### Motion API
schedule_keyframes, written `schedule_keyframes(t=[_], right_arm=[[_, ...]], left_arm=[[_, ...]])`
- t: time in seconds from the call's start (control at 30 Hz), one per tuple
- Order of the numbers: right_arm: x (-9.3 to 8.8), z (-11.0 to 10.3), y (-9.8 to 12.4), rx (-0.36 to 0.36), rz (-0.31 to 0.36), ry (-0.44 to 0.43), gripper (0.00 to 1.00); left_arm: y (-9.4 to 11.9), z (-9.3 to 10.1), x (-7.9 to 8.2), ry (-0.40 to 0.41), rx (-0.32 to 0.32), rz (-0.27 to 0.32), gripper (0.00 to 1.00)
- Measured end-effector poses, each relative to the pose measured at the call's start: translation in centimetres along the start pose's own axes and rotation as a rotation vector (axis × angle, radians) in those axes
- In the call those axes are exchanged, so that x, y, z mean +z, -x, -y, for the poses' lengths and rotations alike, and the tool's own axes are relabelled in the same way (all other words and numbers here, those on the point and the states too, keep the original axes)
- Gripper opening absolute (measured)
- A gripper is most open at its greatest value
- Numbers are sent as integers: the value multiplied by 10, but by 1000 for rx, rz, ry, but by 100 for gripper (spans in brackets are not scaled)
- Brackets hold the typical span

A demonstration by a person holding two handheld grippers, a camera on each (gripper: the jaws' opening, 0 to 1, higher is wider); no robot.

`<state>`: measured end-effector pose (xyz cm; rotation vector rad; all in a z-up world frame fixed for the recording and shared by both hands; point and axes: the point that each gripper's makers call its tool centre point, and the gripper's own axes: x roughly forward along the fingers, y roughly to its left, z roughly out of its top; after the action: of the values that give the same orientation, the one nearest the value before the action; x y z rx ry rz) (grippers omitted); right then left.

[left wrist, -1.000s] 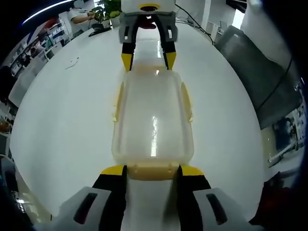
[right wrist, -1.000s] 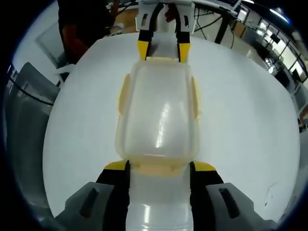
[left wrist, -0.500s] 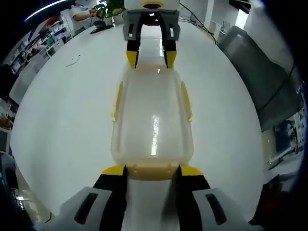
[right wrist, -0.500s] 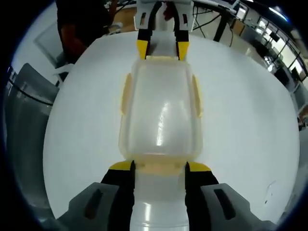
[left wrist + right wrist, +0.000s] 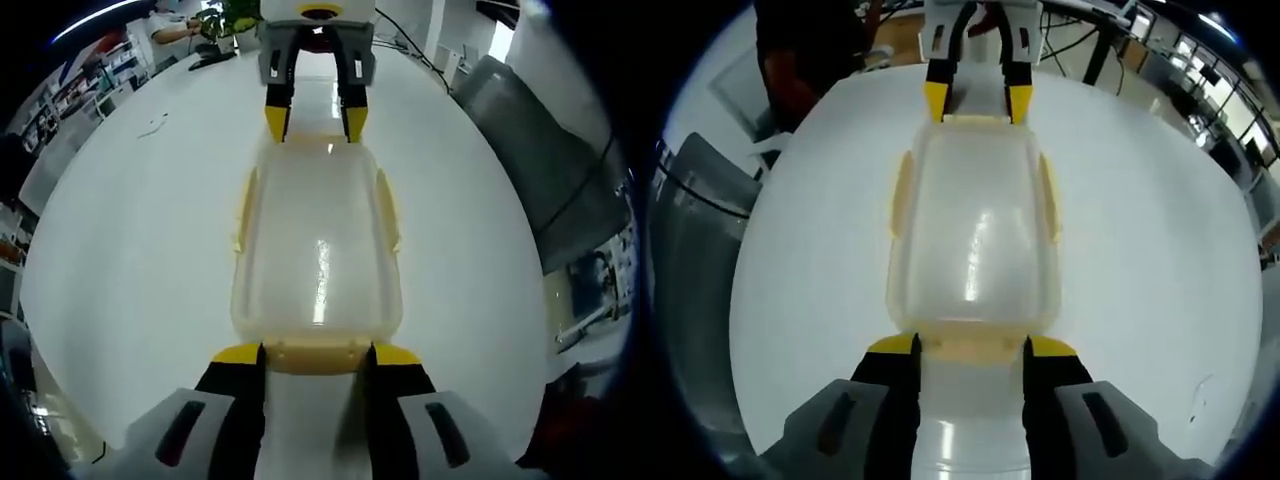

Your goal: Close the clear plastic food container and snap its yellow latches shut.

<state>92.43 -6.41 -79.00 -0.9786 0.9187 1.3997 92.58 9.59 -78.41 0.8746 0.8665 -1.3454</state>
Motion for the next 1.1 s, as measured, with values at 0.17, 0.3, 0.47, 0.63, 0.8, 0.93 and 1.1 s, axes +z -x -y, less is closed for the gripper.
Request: schedule_keyframes(t=[0.17, 0.3, 0.47, 0.63, 0.8, 0.93, 1.1], right_arm=[[0, -1, 0, -2, -3, 0, 36], [1, -2, 1, -3, -13, -2, 34], [5, -6, 4, -1, -20, 5, 34], [12, -7, 17, -5, -7, 16, 34], [16, -8, 35, -14, -6, 35, 34], [18, -8, 52, -24, 5, 50, 34], [24, -11, 74, -24, 28, 53, 35]], left_arm=[[0, 2, 0, 2, 1, 8, 33], [0, 3, 1, 8, 6, -11, 32], [5, 8, 0, -5, -1, -70, 31], [23, 10, 6, -2, 4, -87, 31], [41, 13, 19, -3, 19, -95, 31], [54, 15, 29, 5, 32, -94, 31], [71, 17, 41, 2, 43, -111, 32]])
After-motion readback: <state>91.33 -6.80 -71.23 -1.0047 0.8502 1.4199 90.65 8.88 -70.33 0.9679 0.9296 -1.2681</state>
